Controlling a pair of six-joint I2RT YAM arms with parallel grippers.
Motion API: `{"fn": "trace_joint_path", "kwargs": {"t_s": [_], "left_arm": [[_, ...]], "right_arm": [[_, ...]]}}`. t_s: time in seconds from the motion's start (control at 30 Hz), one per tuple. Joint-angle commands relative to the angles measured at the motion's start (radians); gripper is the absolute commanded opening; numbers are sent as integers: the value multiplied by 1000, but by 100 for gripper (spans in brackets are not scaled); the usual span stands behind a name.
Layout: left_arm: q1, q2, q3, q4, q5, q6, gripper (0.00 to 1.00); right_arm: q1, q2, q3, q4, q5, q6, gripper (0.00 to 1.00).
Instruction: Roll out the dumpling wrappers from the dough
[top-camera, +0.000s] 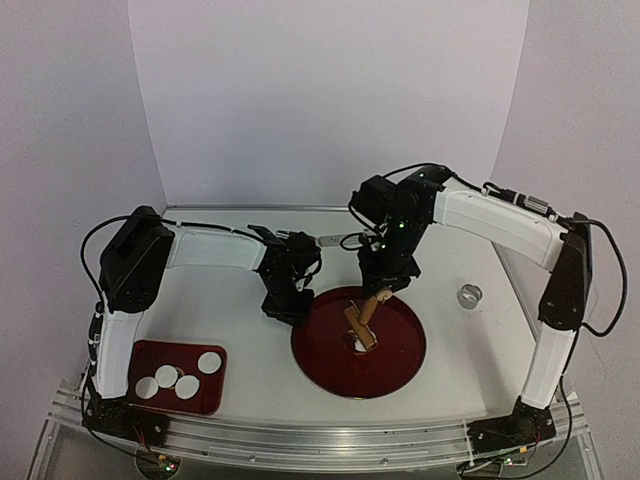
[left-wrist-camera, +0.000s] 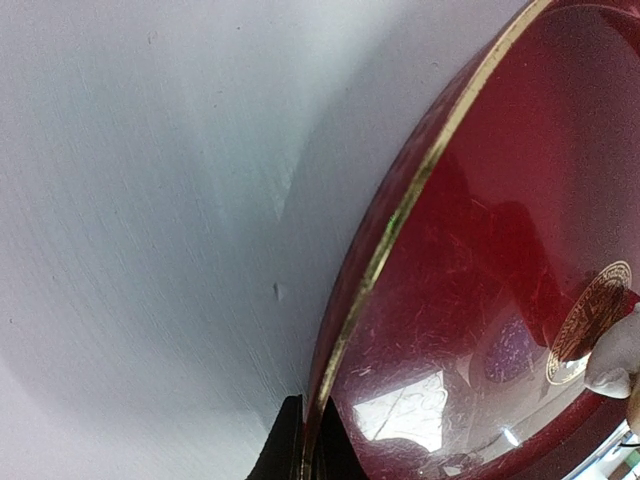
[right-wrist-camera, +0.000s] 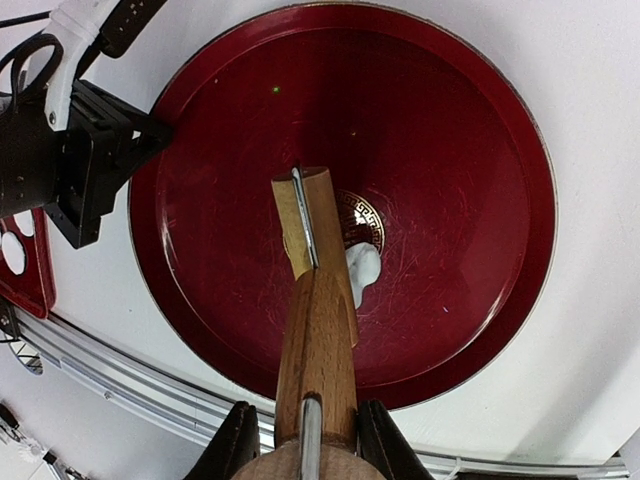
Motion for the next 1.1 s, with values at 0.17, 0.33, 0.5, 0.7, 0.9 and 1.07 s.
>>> {"fn": "trace_joint_path", "kwargs": {"t_s": [0.17, 0.33, 0.5, 0.7, 0.9, 1.07], "left_arm": [[-12, 28, 15, -45, -53, 30, 0], [-11, 30, 15, -46, -52, 28, 0], [-12, 29, 11, -47, -53, 27, 0], [-12, 30, 9, -48, -57, 24, 0], [-12, 32, 11, -50, -63, 21, 0], [-12, 30, 8, -51, -65, 20, 0]], "right_arm": [[6, 8, -16, -19, 42, 0, 0], [7, 16, -35, -25, 60, 8, 0], [5, 25, -43, -56, 98, 26, 0], [6, 32, -27, -107, 156, 54, 0], [6, 47, -47, -128, 181, 74, 0], [6, 61, -69, -124, 186, 73, 0]]}}
